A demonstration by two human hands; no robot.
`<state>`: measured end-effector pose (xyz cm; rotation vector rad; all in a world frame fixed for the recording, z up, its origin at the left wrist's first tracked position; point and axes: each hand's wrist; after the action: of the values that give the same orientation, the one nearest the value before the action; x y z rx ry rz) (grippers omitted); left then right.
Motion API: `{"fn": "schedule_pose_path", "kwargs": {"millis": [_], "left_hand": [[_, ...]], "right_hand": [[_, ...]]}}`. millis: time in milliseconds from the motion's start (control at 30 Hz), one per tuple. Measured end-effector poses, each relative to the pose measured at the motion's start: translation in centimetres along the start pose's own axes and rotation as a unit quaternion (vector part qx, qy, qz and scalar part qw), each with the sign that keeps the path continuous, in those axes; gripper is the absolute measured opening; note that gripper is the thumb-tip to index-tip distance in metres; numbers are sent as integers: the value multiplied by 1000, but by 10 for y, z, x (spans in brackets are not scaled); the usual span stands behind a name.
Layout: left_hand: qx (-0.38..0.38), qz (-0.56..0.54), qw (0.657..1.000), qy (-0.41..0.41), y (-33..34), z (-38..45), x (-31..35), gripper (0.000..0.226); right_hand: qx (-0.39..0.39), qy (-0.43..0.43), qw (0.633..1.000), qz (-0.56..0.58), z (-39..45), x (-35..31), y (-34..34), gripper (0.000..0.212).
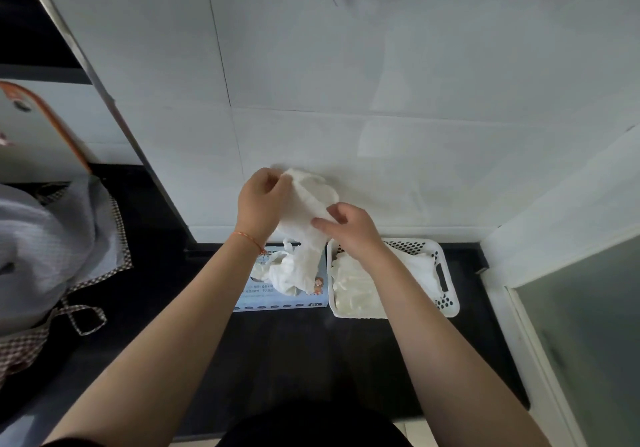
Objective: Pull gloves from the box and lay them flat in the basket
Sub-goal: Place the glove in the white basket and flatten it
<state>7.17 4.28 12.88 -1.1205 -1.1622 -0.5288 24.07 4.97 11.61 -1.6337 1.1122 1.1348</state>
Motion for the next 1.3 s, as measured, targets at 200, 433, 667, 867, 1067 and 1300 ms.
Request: {"fn": "schedule_pose_path", "kwargs": {"millis": [200, 433, 667, 867, 1067, 1300], "left_hand": [[-34, 114, 989, -86, 7, 3, -28, 12], [-212, 103, 969, 78, 24, -12, -10, 55], [-280, 103, 946, 124, 44, -11, 22, 9], [-356, 175, 916, 64, 63, -13, 2, 17], [-386, 118, 915, -8, 75, -15, -25, 31], [-408, 46, 911, -51, 85, -5, -28, 28]], "right_hand": [[61, -5, 994, 92, -6, -9, -31, 7], [26, -46, 998, -20, -13, -32, -51, 33], [17, -81, 989, -123, -15, -48, -68, 39], [100, -72, 981, -150, -16, -38, -81, 29], [145, -18, 983, -111, -19, -25, -101, 27], [142, 196, 964, 107, -19, 9, -125, 21]]}}
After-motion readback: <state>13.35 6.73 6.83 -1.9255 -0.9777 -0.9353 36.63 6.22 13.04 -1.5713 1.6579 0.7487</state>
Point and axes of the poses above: each hand's wrist, its own z-axis towards the middle knuckle, its own y-axis out of the palm, x = y × z, and after that the axes turned 13 degrees about z, right-handed
